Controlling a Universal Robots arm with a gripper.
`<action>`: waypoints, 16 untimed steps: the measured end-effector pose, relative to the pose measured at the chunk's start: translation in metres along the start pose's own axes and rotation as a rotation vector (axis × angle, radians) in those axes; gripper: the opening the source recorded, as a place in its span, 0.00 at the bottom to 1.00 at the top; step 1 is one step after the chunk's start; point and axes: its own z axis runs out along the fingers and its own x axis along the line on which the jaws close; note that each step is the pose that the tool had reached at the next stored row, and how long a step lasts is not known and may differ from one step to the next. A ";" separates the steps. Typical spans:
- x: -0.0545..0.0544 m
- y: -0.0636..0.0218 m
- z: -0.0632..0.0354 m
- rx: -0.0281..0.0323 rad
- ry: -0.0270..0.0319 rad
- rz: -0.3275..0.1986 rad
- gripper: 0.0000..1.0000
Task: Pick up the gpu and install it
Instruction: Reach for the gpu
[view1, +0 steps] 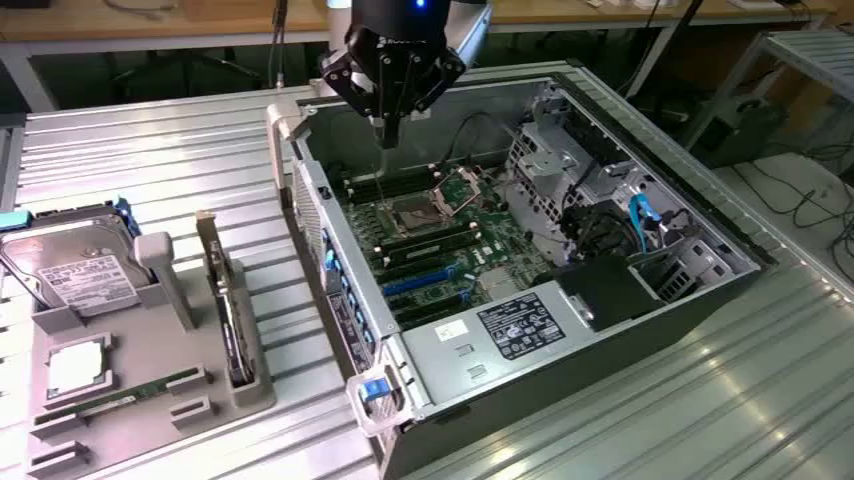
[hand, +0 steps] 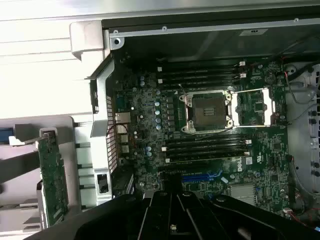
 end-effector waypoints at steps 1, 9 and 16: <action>0.003 -0.0003 0.0000 -0.0001 0.0000 0.000 0.11; 0.015 -0.0012 -0.0003 -0.0002 -0.0001 0.000 0.11; 0.025 -0.0019 -0.0006 -0.0002 -0.0001 0.000 0.11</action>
